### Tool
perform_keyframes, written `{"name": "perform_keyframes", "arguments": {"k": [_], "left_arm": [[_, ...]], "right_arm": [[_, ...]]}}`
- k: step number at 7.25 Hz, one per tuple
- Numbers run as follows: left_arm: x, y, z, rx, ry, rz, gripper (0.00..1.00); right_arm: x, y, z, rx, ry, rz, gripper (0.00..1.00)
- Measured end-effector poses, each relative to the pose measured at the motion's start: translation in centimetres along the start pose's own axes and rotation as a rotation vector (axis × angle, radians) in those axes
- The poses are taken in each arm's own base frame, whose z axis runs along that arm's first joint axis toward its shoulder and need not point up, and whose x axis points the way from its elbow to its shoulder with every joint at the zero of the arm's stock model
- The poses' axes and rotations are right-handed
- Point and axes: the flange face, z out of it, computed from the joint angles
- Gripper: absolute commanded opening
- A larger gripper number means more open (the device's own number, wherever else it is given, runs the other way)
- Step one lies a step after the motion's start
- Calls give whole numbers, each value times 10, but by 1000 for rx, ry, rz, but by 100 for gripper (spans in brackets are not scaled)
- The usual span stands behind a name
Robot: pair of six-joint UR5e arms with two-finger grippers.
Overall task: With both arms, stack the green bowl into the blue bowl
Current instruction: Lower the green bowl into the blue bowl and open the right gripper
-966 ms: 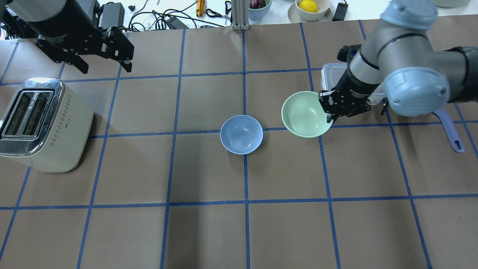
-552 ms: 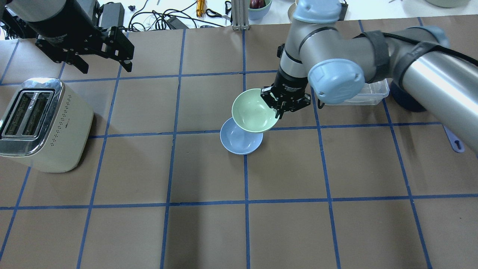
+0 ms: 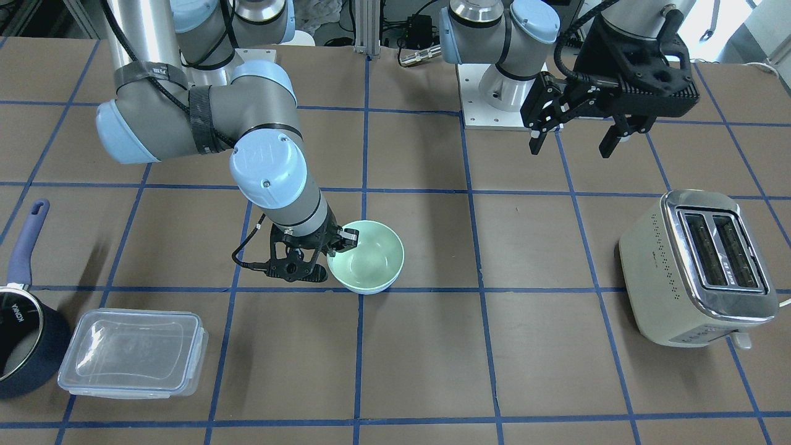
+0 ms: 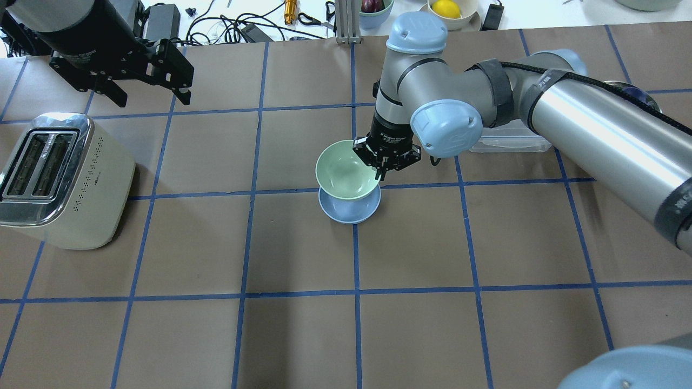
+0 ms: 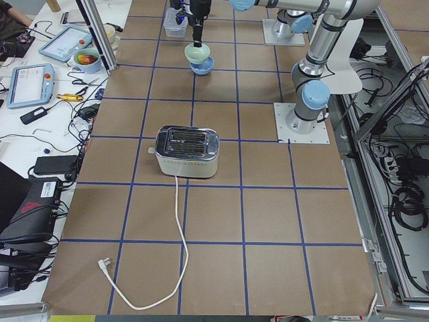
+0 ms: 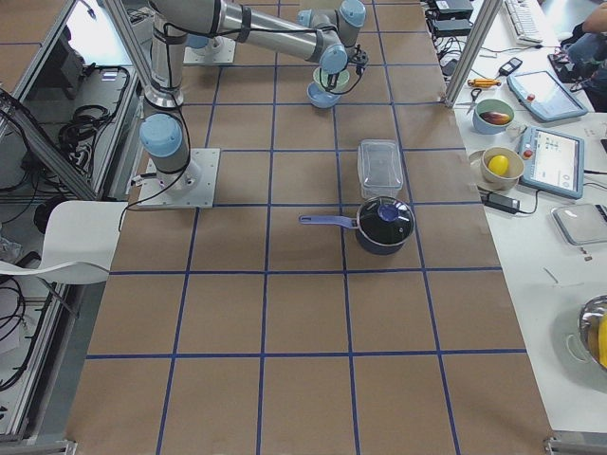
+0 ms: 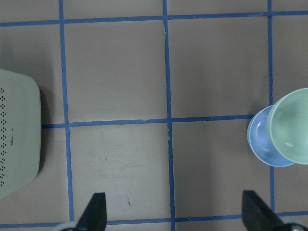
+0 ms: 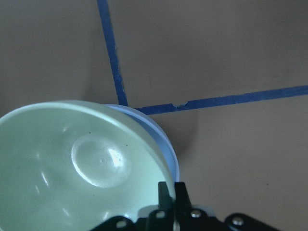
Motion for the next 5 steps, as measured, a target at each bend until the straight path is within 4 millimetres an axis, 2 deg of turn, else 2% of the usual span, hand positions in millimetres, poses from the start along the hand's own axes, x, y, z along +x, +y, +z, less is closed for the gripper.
{"name": "perform_keyframes", "arguments": {"k": [1, 2, 3, 4, 5], "left_arm": [[0, 0, -1, 2, 1, 0, 100], [0, 0, -2, 3, 3, 0, 100], [1, 1, -2, 4, 5, 0, 100], [1, 1, -2, 5, 5, 0, 100], [1, 1, -3, 5, 5, 0, 100]], "right_arm": [[2, 2, 7, -11, 5, -4, 0], [2, 2, 13, -17, 3, -8, 16], [3, 1, 18, -24, 3, -11, 77], [3, 1, 22, -32, 6, -21, 100], [4, 1, 22, -34, 10, -35, 100]]}}
